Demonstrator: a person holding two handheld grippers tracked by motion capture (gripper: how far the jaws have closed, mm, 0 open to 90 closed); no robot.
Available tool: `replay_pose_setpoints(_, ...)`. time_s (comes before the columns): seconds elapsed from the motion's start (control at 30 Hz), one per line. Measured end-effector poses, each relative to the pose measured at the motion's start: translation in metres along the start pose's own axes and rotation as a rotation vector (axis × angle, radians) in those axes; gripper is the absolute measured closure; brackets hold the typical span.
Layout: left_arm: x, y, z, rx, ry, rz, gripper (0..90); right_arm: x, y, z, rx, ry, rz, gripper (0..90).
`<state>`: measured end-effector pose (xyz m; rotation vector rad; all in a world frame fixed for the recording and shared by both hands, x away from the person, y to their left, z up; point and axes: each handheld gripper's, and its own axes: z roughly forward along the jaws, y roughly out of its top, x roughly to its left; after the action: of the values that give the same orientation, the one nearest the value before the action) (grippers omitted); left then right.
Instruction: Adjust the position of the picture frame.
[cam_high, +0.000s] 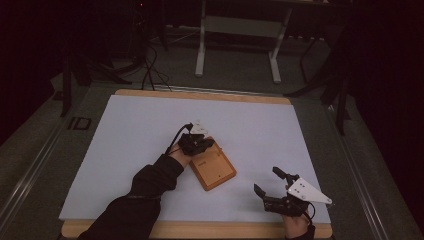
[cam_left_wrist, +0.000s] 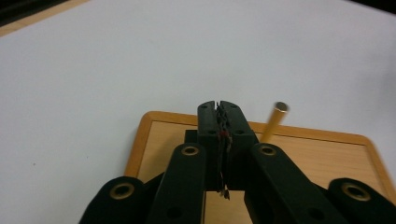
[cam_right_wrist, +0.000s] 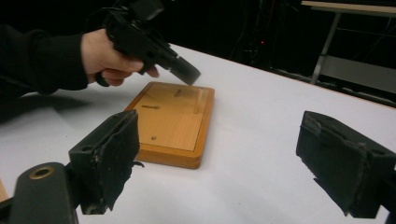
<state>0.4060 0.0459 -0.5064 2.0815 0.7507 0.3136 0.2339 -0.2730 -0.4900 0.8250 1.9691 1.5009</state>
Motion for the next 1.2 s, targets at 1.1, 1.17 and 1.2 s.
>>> replay_pose_setpoints(1.1,0.032,0.023,0.051,0.163,0.038,0.057,90.0,-0.001,-0.001,-0.002,-0.001,0.006,0.013,12.9)
replay_pose_setpoints(1.17,0.032,0.023,0.051,0.163,0.037,0.061,90.0,-0.001,-0.001,-0.002,0.0,0.007,0.013,12.9)
replay_pose_setpoints(1.2,0.031,0.023,0.05,0.167,0.04,0.067,90.0,-0.001,0.0,-0.002,0.0,0.008,0.013,12.9)
